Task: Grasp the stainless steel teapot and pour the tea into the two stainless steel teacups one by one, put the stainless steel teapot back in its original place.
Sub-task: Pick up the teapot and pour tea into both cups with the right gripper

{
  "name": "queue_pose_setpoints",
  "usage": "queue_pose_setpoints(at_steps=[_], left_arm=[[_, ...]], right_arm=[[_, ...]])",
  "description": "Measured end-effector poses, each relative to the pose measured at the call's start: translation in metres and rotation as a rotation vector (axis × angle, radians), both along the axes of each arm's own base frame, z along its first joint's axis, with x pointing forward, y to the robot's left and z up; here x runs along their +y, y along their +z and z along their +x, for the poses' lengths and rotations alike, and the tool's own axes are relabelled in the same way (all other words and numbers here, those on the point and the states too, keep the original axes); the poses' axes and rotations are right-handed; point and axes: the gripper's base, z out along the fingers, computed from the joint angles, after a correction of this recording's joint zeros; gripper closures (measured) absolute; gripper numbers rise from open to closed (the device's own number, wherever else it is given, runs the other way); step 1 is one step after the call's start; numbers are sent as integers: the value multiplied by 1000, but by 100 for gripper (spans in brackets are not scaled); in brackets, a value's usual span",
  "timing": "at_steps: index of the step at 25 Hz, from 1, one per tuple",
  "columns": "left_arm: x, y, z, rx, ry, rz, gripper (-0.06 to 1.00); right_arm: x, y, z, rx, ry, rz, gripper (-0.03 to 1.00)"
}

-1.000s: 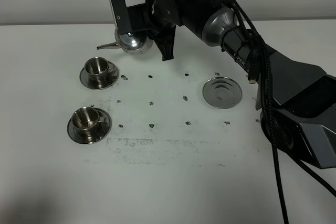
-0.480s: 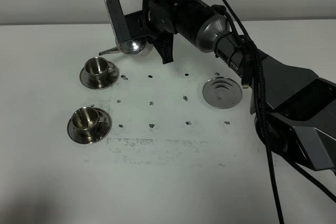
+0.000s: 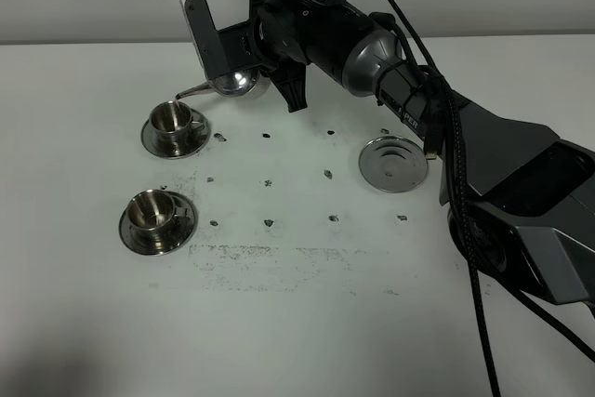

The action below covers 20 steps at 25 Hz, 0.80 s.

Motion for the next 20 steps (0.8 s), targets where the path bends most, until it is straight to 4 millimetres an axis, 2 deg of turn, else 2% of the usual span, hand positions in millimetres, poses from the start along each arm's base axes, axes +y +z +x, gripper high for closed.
queue_pose_setpoints(at_steps=[20], left_arm=[[0, 0, 0, 0, 0, 0, 37]], right_arm=[[7, 1, -5, -33, 22, -39, 77]])
